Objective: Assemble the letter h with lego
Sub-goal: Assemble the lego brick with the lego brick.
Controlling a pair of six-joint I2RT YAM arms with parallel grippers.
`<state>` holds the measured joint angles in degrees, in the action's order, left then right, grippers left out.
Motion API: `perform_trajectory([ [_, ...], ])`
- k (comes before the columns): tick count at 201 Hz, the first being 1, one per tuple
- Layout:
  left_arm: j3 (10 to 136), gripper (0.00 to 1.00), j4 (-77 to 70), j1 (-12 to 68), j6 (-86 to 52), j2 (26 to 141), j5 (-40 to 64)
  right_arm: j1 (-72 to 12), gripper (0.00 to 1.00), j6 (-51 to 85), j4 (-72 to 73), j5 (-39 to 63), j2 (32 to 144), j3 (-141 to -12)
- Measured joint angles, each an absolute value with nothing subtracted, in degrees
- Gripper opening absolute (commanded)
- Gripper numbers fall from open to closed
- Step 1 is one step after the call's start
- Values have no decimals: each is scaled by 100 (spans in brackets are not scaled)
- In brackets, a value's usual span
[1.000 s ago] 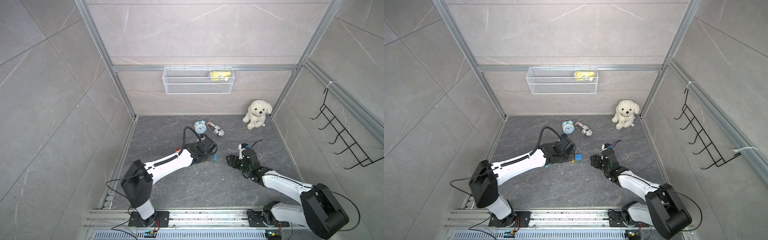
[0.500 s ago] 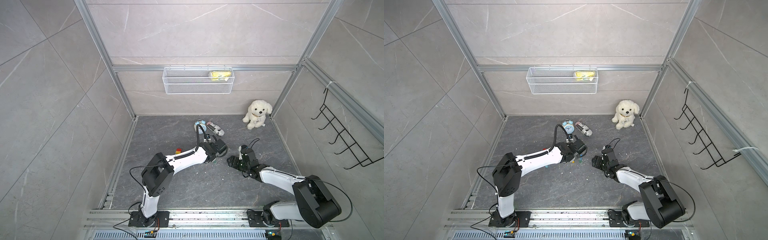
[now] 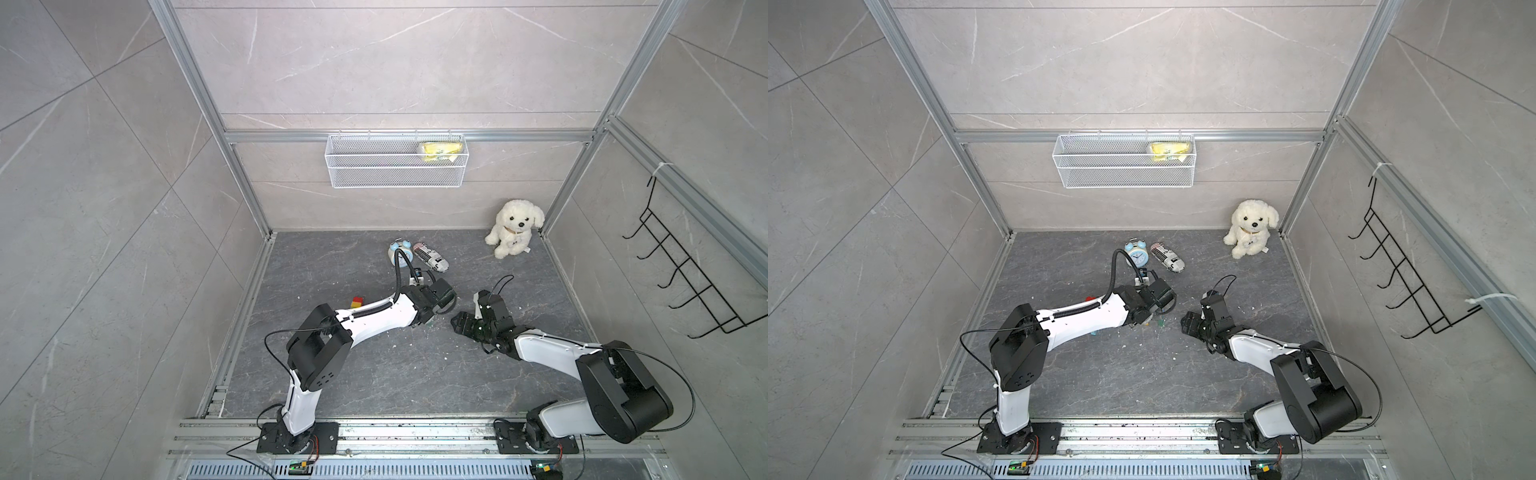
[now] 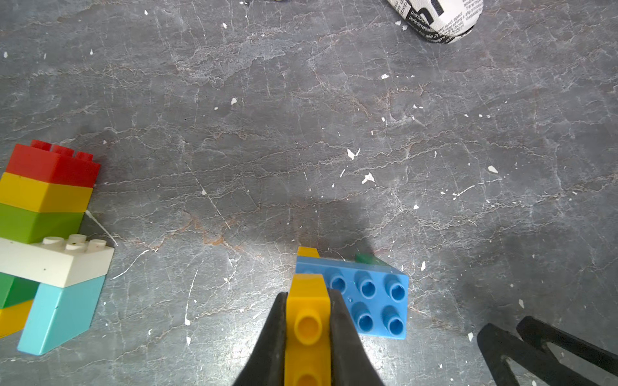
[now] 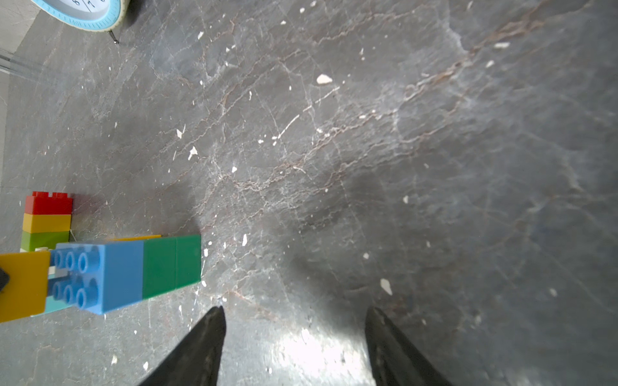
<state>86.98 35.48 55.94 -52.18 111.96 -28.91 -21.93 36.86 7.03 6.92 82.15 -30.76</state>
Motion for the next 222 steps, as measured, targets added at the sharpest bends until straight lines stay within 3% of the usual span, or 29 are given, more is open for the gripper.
perform_trajectory([
  [222,7806,0,2198,5638,-4681,10899,-3092,-2193,69,3645,703,799,8283,-3120],
])
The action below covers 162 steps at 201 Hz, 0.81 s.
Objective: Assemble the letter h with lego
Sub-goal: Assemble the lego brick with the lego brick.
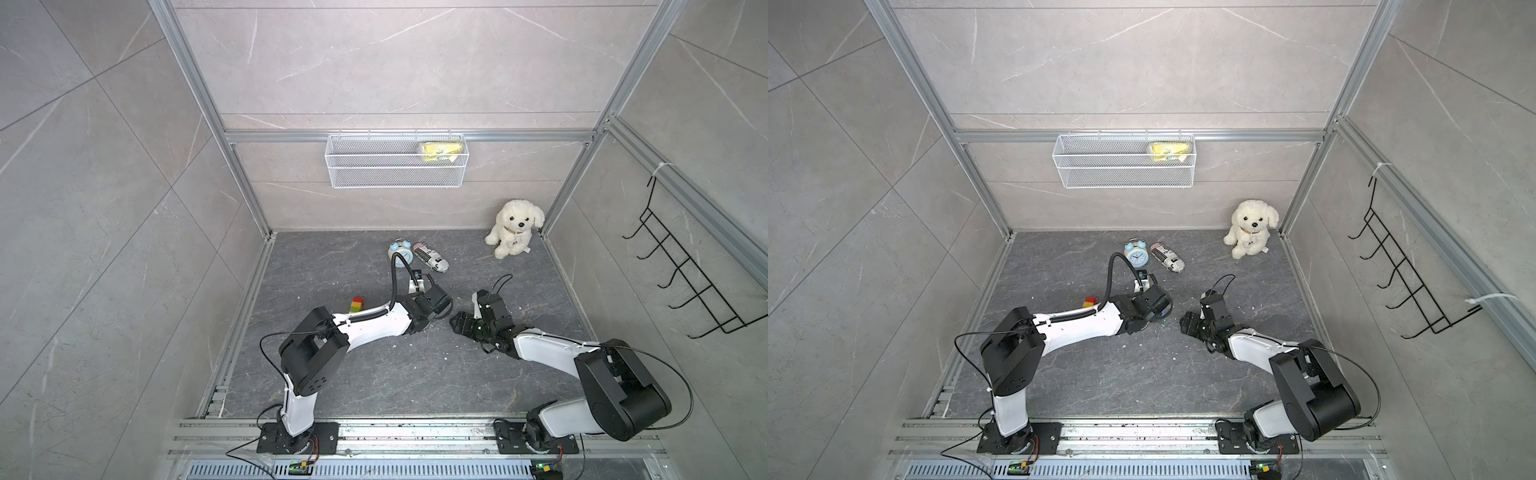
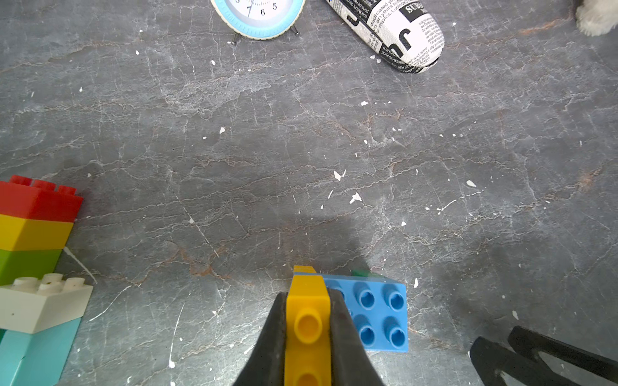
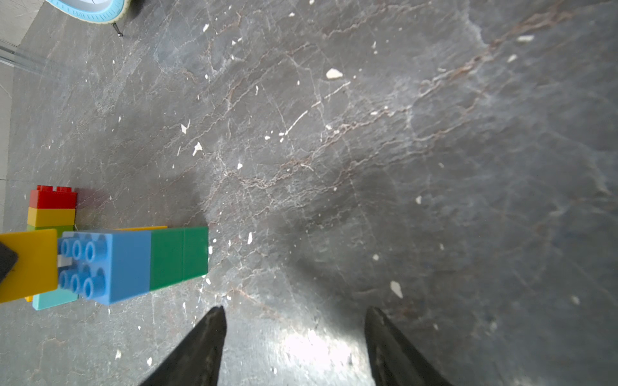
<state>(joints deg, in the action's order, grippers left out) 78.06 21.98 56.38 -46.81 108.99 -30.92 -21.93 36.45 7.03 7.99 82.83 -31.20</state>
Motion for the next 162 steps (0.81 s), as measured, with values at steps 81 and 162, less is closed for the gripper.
perform_trajectory([
  [81,7806,0,2224,5660,-4672,10886,-3046,-2193,69,3645,703,799,8283,-3120],
  [162,7422,0,1852,5669,-4421,10667,-2980,-2193,69,3642,703,823,8285,-3140],
])
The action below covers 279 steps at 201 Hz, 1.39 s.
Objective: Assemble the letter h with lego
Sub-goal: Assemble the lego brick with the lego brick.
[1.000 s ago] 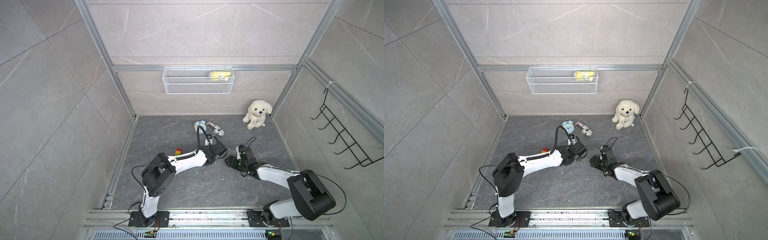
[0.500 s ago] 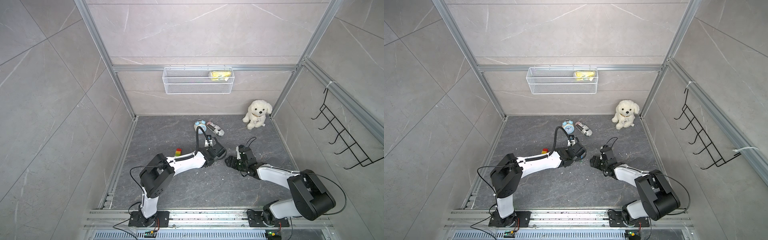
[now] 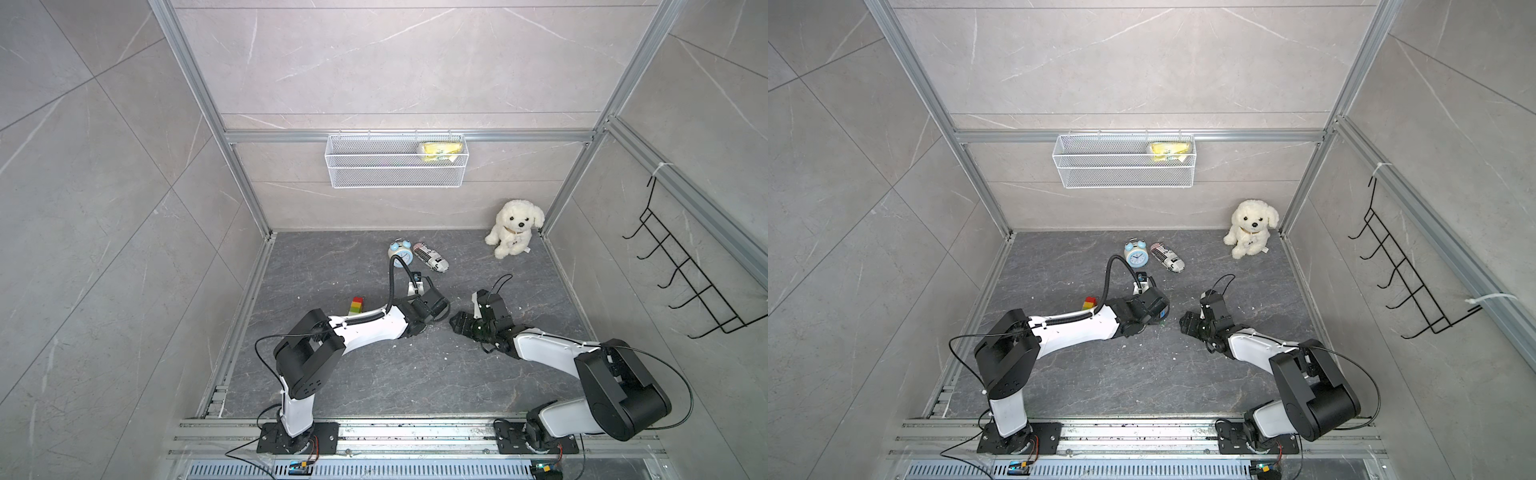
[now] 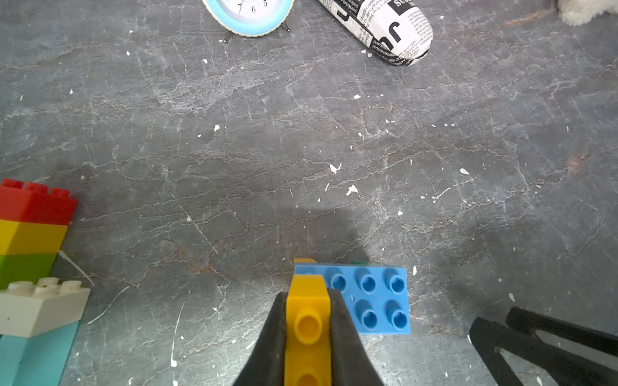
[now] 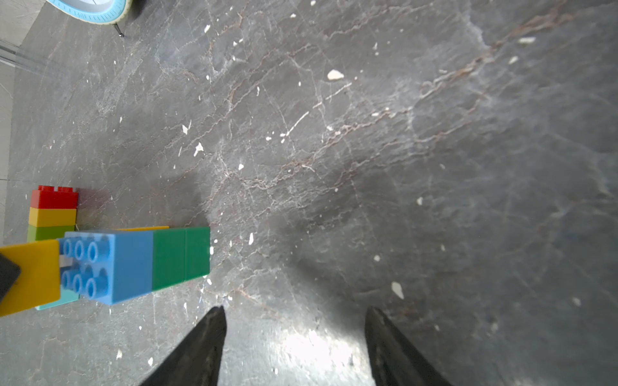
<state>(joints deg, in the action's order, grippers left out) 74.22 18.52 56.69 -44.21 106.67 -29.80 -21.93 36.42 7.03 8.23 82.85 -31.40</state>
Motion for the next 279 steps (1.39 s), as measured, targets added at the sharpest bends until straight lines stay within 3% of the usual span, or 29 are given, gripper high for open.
perform_trajectory([
  [218,7647,0,1881,5594,-4217,10857,-2834,-2193,69,3623,703,928,8294,-3142],
  [279,7642,0,1863,5594,-4305,10862,-2867,-2193,65,3601,711,1055,8294,-3142],
])
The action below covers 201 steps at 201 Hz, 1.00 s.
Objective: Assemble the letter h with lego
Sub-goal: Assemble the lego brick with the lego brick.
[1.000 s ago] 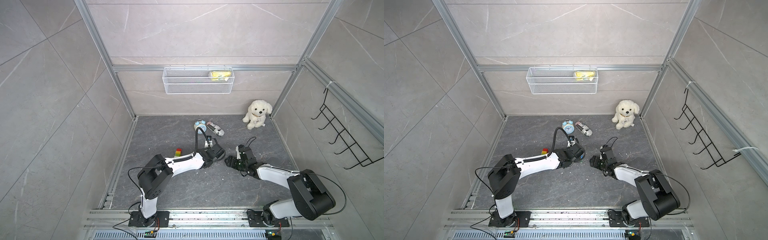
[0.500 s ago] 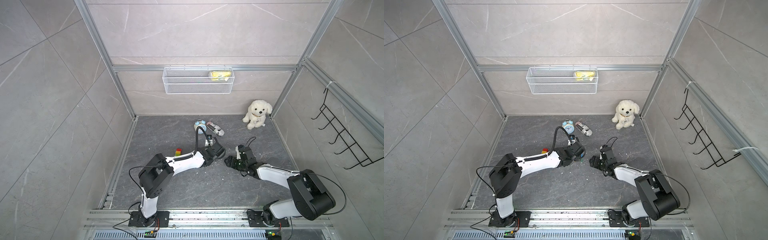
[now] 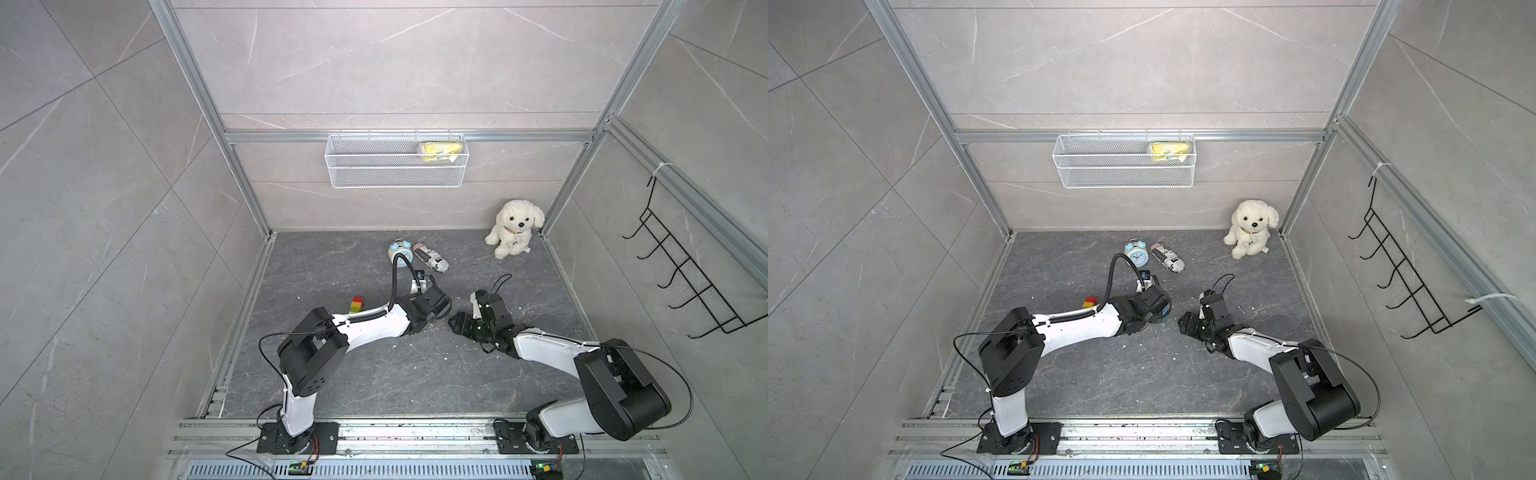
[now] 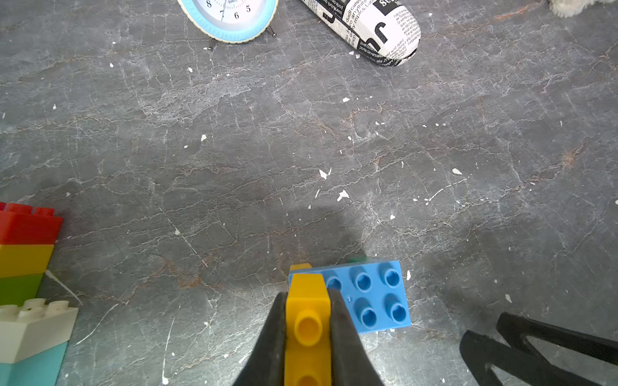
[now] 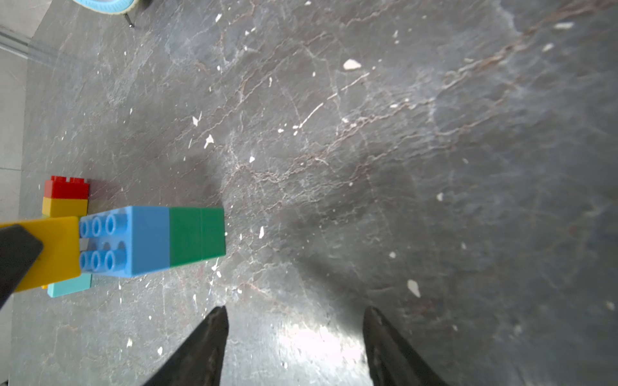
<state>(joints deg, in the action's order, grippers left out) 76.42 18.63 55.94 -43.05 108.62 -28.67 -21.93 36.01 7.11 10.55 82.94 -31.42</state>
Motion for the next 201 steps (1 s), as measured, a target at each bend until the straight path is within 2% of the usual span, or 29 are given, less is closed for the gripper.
perform_trajectory([
  [54,7634,0,1855,5535,-4480,10847,-2775,-2193,63,3599,755,1208,8294,-3142],
  [91,8071,0,2598,5463,-4766,10973,-2668,-2193,58,3601,779,1350,8294,-3142],
  [133,8486,0,3065,5454,-4877,11187,-2574,-2193,57,3601,884,1485,8294,-3142],
  [201,8473,0,2851,5454,-4869,11262,-2558,-2193,57,3601,884,1500,8294,-3142],
])
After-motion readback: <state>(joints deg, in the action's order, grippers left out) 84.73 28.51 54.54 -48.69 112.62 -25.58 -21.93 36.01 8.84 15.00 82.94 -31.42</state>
